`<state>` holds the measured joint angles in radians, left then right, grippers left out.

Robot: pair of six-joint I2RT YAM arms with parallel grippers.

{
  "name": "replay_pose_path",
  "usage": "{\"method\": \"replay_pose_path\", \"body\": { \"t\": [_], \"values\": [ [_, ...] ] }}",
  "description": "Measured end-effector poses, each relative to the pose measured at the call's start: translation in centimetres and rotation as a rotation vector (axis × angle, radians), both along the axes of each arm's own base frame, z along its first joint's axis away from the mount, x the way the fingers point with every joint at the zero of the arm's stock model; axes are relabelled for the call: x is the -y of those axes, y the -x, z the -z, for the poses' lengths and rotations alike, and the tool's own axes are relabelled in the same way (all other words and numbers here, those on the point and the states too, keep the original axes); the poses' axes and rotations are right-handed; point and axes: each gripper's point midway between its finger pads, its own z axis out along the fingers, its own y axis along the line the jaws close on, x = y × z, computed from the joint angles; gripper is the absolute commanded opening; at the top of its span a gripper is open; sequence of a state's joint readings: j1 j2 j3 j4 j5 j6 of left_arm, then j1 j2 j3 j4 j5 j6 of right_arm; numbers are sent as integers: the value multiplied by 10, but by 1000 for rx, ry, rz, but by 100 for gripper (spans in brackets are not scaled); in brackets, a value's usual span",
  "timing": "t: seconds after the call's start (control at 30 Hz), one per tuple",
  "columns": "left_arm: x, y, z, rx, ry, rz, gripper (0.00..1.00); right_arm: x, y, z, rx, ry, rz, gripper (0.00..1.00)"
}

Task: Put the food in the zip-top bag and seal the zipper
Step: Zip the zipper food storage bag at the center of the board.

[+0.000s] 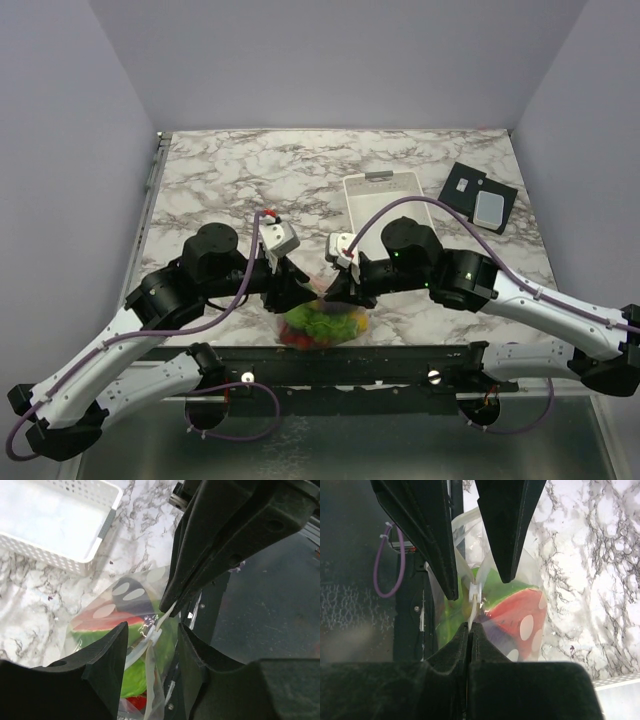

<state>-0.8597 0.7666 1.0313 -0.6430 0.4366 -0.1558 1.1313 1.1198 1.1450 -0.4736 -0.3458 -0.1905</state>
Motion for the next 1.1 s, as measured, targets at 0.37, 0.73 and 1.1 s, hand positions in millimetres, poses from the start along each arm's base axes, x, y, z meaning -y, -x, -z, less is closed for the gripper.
{"method": "replay_pose_path", "body": {
  "t": [0.37, 0.73, 1.1],
  "values": [
    [0, 1, -12, 133, 26, 64, 46, -1, 8, -5, -57, 26, -26, 1],
    [1, 12, -13, 204, 42, 157, 41, 0, 18, -16, -101, 22, -59, 1],
    [-1, 20, -10, 217, 54, 205, 29, -2, 19, -21, -120, 21, -56, 1]
  ]
}}
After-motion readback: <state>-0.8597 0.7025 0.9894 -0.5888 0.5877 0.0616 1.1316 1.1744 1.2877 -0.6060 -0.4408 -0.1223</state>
